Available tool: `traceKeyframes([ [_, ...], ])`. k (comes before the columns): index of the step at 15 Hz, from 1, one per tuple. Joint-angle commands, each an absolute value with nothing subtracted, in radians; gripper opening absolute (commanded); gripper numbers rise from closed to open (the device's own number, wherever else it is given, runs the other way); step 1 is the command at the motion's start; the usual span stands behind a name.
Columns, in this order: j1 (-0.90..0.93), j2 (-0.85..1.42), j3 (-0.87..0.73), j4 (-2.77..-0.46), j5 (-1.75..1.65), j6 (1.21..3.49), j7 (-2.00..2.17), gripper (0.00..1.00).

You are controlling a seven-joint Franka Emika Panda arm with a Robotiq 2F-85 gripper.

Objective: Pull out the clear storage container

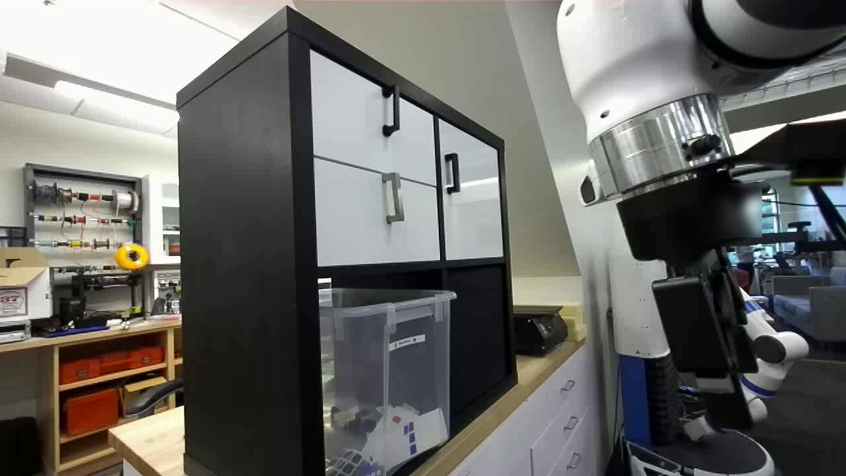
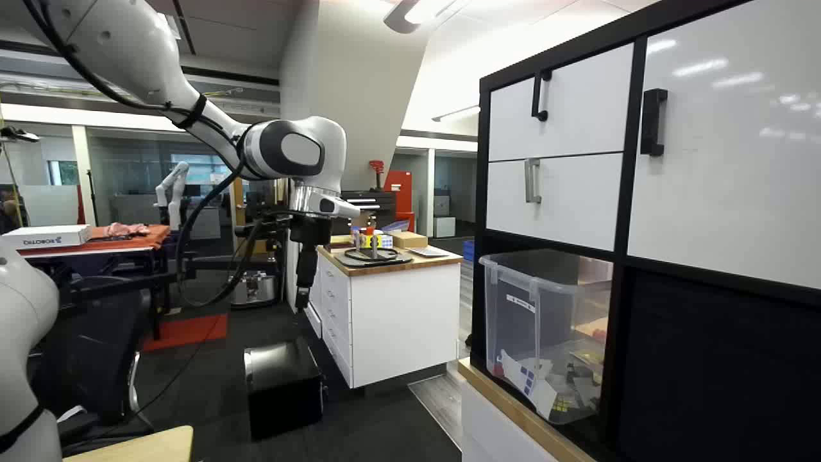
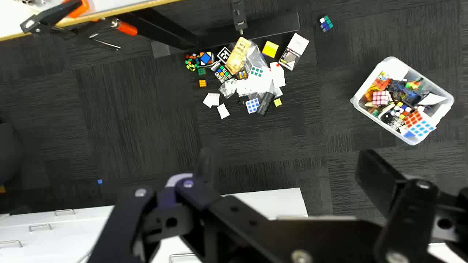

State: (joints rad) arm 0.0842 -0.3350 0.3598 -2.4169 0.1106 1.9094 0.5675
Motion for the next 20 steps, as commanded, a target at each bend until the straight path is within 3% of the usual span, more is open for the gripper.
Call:
traceKeyframes([
  [1,0.112,-0.332,0.334,-2.415,0.102,1.907,0.575,1.0],
  [12,0.111,-0.336,0.333,-2.423,0.095,1.925,0.577,1.0],
  [20,0.094,-0.29,0.303,-2.444,-0.018,2.232,0.51,1.0],
])
